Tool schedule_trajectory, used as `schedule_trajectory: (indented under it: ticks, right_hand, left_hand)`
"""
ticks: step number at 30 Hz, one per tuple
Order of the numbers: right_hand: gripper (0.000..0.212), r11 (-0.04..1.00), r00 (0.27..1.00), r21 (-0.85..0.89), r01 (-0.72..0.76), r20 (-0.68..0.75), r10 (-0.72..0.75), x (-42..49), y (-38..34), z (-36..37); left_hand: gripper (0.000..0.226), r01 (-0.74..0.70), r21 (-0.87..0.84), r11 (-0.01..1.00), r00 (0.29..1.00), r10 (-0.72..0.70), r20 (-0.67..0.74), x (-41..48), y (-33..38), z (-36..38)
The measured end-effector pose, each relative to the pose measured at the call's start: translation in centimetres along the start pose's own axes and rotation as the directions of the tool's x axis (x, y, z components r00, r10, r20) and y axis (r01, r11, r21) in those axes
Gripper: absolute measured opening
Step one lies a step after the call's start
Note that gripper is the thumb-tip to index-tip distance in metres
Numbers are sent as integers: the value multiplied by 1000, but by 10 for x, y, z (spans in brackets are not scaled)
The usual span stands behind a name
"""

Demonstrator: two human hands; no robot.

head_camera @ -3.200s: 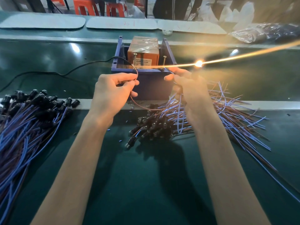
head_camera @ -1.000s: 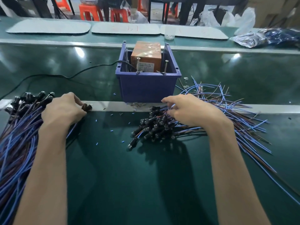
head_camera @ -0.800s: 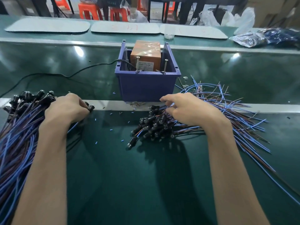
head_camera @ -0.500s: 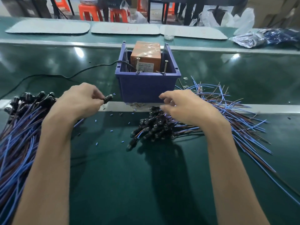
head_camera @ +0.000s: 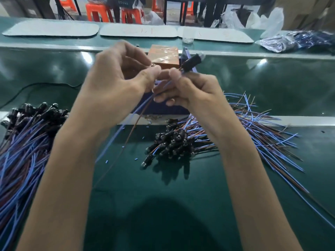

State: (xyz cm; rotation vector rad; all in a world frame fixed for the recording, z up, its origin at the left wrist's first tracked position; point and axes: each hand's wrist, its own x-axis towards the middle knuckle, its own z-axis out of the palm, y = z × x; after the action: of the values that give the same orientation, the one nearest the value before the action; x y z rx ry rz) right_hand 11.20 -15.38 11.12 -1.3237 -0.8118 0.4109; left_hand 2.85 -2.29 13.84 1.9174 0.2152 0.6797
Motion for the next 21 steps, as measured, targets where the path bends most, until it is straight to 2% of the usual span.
schedule_trajectory:
  ticks: [2,4,6,7,10,12,16,18,21]
  right_hand:
    - [25,999,997,34,40,-68,-38,1,-2,-2]
    - [24,997,989,25,72,-133,-68,1,-4,-2]
    - [26,994,981,49,94,-172,-84,0,-6,-1]
    - [29,992,980,79,102,-177,-87,0,-8,-1]
    - [35,986,982,130,109,-169,-86,0,-13,0]
    - [38,975,981,199,103,-185,-65,-1,-16,-1]
    - [41,921,971,376,103,-240,-11,-1,-22,-6]
    - [41,898,964,428,101,-264,17,-1,-23,-7]
    - [41,917,949,393,72,-310,59,-1,-22,-11]
  left_hand:
    - [17,55,-91,994,997,-49,64,-1,7,-5]
    - [31,173,-146,974,963,-136,233,-3,11,-4]
    - [46,282,-100,954,908,-231,351,-5,12,0]
    - [50,318,-71,945,894,-274,355,-4,10,3]
    - [49,391,-74,917,906,-369,209,3,1,8]
    - [43,387,-126,913,922,-379,82,8,-3,5]
    - [39,291,-260,921,942,-322,-89,13,-6,-5]
    - [27,225,-295,929,943,-284,-175,13,-6,-7]
    - [18,138,-288,948,948,-211,-240,11,-5,-7]
